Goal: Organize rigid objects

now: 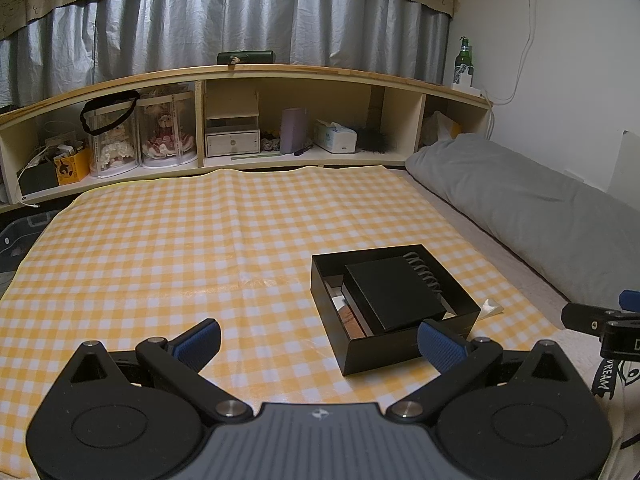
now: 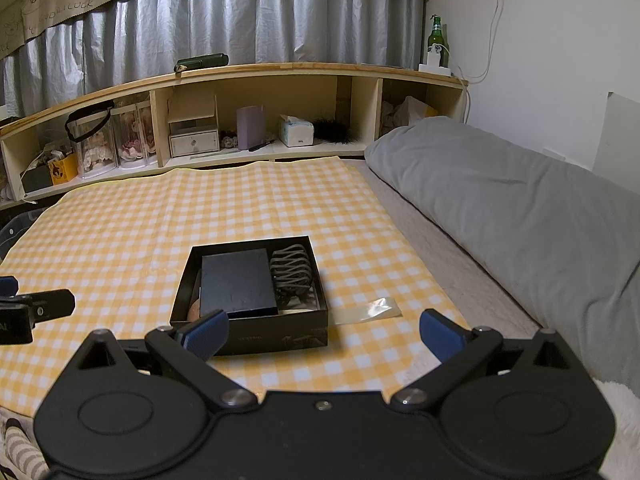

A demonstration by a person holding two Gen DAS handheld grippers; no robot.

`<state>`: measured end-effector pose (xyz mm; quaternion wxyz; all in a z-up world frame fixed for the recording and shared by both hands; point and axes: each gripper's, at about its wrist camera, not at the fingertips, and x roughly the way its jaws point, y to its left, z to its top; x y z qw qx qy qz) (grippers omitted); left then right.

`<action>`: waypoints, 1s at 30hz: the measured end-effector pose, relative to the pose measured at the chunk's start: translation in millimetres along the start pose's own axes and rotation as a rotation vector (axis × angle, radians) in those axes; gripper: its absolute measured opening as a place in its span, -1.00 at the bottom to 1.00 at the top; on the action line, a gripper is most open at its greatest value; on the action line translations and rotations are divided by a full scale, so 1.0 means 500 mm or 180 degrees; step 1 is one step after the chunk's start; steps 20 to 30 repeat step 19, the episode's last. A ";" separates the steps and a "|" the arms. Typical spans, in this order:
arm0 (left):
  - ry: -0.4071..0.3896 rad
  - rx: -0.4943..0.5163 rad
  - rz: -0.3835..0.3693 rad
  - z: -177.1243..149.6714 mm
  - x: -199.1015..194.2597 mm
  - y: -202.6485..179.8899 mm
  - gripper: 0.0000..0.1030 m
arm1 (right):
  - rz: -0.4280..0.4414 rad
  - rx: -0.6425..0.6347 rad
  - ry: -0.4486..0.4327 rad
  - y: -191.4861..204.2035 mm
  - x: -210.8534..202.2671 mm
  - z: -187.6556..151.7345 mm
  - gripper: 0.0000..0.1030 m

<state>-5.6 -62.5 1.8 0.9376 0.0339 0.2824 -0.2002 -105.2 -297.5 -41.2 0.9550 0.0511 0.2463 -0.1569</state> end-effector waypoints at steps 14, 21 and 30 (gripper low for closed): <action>-0.0001 -0.0003 -0.0002 0.000 0.000 -0.001 1.00 | 0.0000 0.0000 0.0003 0.000 0.000 0.000 1.00; 0.0004 -0.0014 -0.0001 0.000 0.001 -0.007 1.00 | 0.0000 0.0001 0.0003 0.000 0.000 0.001 1.00; 0.0004 -0.0014 -0.0001 0.000 0.001 -0.007 1.00 | 0.0000 0.0001 0.0003 0.000 0.000 0.001 1.00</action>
